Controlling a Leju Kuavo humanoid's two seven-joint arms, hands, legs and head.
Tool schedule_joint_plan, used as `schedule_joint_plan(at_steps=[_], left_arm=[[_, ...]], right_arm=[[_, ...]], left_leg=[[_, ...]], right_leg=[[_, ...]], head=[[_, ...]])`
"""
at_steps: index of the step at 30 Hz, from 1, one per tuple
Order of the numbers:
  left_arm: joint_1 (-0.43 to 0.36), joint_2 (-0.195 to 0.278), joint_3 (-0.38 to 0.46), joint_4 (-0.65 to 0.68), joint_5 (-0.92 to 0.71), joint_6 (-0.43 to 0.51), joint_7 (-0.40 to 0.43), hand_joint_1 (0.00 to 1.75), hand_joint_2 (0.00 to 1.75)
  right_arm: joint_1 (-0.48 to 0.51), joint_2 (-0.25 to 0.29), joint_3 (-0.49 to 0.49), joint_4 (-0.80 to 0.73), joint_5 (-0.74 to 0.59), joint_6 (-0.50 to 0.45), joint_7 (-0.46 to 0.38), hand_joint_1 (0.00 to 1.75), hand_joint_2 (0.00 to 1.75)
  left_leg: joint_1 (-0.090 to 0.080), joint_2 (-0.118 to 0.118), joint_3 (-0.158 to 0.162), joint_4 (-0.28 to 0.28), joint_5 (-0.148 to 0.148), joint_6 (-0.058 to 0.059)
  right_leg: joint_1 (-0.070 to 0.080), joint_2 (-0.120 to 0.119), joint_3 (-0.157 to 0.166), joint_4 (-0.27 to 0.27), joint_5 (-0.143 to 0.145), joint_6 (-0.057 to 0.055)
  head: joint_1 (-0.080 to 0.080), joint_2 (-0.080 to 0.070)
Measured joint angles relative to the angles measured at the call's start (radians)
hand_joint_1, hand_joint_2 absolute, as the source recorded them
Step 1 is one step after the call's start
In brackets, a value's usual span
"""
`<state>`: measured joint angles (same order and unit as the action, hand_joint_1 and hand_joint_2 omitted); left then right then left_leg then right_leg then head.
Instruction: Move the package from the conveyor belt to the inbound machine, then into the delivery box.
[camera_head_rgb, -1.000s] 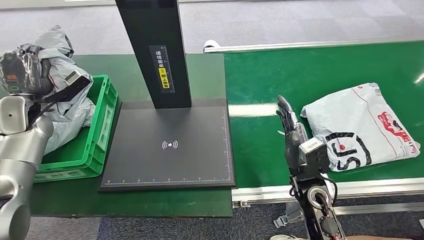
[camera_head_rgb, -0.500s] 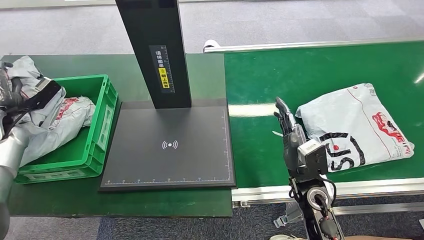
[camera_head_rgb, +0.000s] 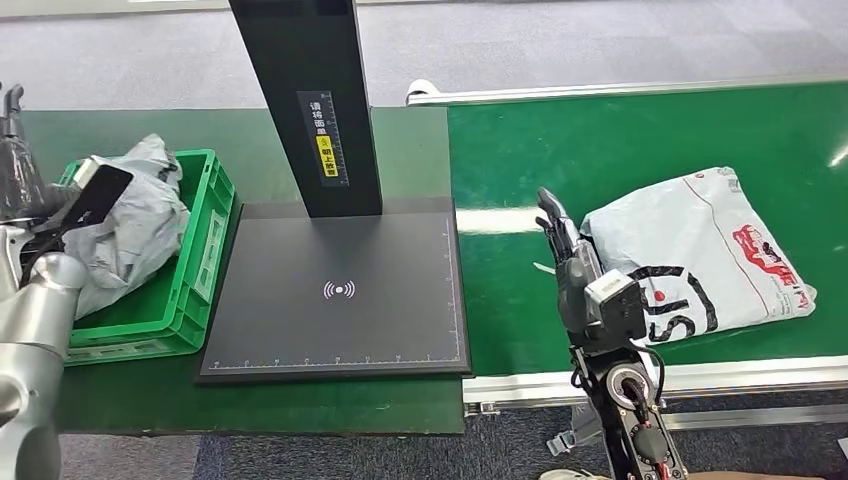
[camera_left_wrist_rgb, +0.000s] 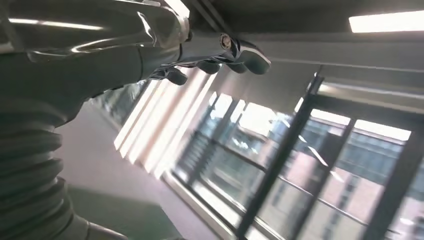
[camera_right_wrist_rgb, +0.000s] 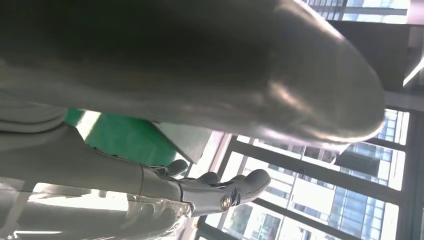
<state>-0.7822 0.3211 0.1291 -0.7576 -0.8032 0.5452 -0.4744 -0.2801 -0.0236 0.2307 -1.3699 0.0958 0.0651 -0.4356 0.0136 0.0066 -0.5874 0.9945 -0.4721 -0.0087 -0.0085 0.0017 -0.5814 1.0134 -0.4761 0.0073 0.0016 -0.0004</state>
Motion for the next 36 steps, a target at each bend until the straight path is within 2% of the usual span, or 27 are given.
schedule_joint_plan(at_steps=[3, 7, 11, 16, 21, 26, 30, 36], left_arm=[[0.08, -0.044, -0.007, -0.151, 0.255, -0.131, -0.074, 0.0, 1.75], [0.221, -0.128, -0.038, -0.357, 0.56, -0.309, -0.126, 0.0, 1.75], [0.347, -0.195, -0.091, -0.492, 0.639, -0.337, -0.138, 0.0, 1.75], [0.467, -0.263, -0.141, -0.586, 0.728, -0.393, -0.157, 0.0, 1.75], [0.587, -0.332, -0.209, -0.622, 0.794, -0.432, -0.179, 0.0, 1.75], [0.664, -0.383, -0.25, -0.626, 0.827, -0.427, -0.181, 0.0, 1.75], [0.703, -0.418, -0.267, -0.626, 0.839, -0.423, -0.172, 0.0, 1.75], [0.739, -0.447, -0.289, -0.628, 0.821, -0.403, -0.172, 0.0, 1.75]], right_arm=[[-0.006, 0.002, 0.009, 0.013, 0.0, 0.004, -0.001, 0.0, 0.0], [-0.005, 0.009, 0.019, 0.025, 0.003, 0.007, -0.001, 0.0, 0.0], [-0.003, 0.014, 0.023, 0.035, 0.006, 0.008, -0.001, 0.0, 0.0], [0.01, 0.016, 0.025, 0.038, 0.015, 0.01, 0.006, 0.0, 0.0], [0.018, 0.026, 0.03, 0.048, 0.021, 0.025, 0.011, 0.0, 0.0], [0.017, 0.037, 0.037, 0.063, 0.021, 0.027, 0.008, 0.0, 0.0], [0.014, 0.046, 0.041, 0.078, 0.005, 0.035, -0.016, 0.0, 1.75], [0.0, 0.059, 0.044, 0.115, -0.006, 0.057, -0.041, 0.0, 1.75]], left_leg=[[0.0, 0.0, 0.0, 0.0, 0.0, 0.0], [-0.001, 0.0, 0.0, 0.0, 0.0, 0.0], [-0.001, 0.0, 0.0, 0.0, -0.001, 0.0], [-0.001, 0.0, 0.0, 0.0, -0.001, 0.0], [-0.001, 0.0, 0.0, 0.0, -0.001, 0.0], [-0.001, 0.0, 0.0, 0.0, -0.001, 0.0], [-0.001, -0.001, 0.0, 0.0, -0.001, 0.0], [-0.001, -0.001, 0.0, 0.0, -0.001, 0.0]], right_leg=[[0.0, 0.0, 0.0, 0.0, 0.0, 0.0], [-0.001, 0.0, 0.0, -0.001, 0.0, 0.0], [-0.001, 0.0, 0.0, -0.001, 0.0, 0.0], [-0.001, 0.0, 0.0, -0.001, 0.0, 0.0], [-0.001, 0.0, 0.0, -0.001, -0.001, 0.001], [-0.001, 0.0, 0.0, -0.001, -0.001, 0.001], [-0.001, 0.0, 0.001, -0.001, -0.001, 0.001], [-0.001, 0.0, 0.001, -0.001, -0.001, 0.001]], head=[[0.0, 0.0], [0.0, 0.0], [0.0, 0.0], [0.0, 0.0], [0.0, 0.0], [0.0, 0.0], [0.0, 0.0], [0.0, 0.0]])
